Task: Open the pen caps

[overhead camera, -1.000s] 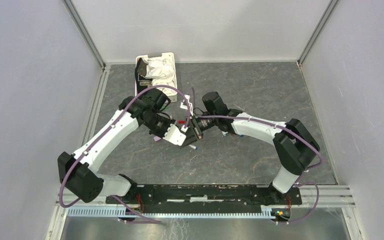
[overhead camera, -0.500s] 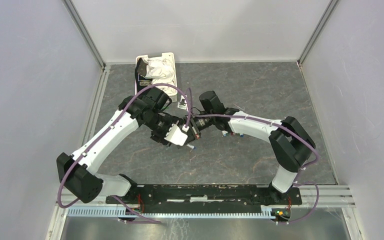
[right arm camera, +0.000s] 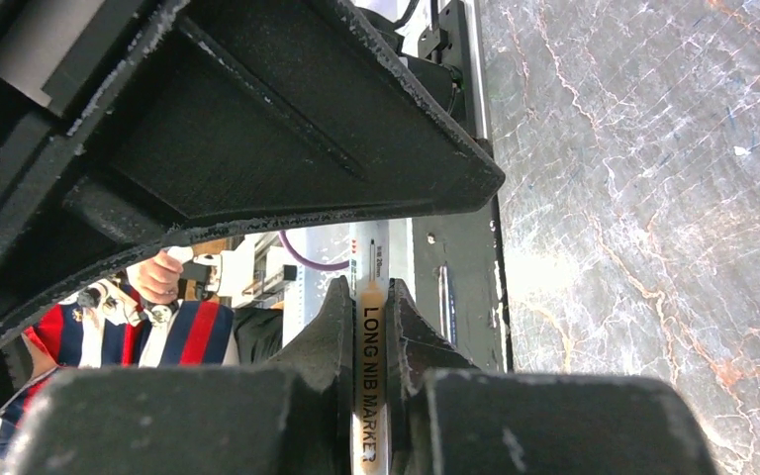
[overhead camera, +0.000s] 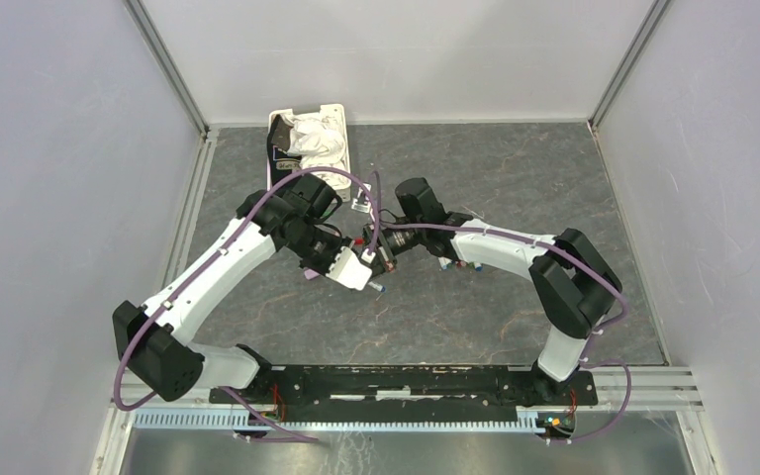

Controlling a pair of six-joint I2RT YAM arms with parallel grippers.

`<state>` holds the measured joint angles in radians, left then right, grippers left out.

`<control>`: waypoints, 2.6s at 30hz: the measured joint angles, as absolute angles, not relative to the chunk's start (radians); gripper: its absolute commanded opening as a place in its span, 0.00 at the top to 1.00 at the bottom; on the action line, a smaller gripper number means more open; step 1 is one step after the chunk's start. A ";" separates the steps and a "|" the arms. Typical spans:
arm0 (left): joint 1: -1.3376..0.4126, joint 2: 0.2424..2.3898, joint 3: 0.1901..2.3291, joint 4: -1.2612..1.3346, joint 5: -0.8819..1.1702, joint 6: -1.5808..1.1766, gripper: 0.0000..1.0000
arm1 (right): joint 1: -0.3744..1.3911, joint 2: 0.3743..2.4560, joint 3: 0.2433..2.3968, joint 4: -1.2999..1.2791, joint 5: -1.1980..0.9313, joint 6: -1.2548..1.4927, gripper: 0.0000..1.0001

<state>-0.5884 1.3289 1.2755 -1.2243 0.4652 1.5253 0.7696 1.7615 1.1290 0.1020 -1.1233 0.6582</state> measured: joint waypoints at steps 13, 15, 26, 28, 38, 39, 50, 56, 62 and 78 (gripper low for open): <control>-0.612 1.329 1.275 -1.222 0.440 1.525 0.98 | 0.793 1.826 1.151 0.285 -1.132 0.823 0.54; -0.607 1.329 1.275 -1.225 0.426 1.525 0.98 | 0.800 1.847 1.163 0.302 -1.146 0.845 0.67; -0.583 1.335 1.322 -1.270 0.363 1.500 0.98 | 0.805 1.961 1.266 0.419 -1.206 0.990 1.00; -0.572 1.335 1.333 -1.277 0.330 1.496 0.98 | 0.805 1.998 1.319 0.417 -1.225 0.991 1.00; -0.310 1.455 1.319 -1.322 0.690 1.704 0.98 | 0.801 1.460 0.703 0.449 -0.835 0.757 1.00; -0.242 1.456 1.319 -1.293 0.599 1.713 0.98 | 0.782 1.309 0.554 0.414 -0.879 0.751 1.00; -0.531 1.386 1.310 -1.176 0.297 1.570 0.73 | 0.790 1.469 0.680 0.145 -0.994 0.638 1.00; -0.643 1.354 1.309 -1.172 0.343 1.441 0.35 | 0.790 1.555 0.831 0.196 -1.023 0.642 1.00; -0.689 1.337 1.290 -1.175 0.380 1.405 0.20 | 0.790 1.663 0.945 0.277 -1.055 0.707 1.00; -0.683 1.332 1.266 -1.166 0.350 1.348 0.98 | 0.782 1.863 1.039 0.670 -1.150 1.068 1.00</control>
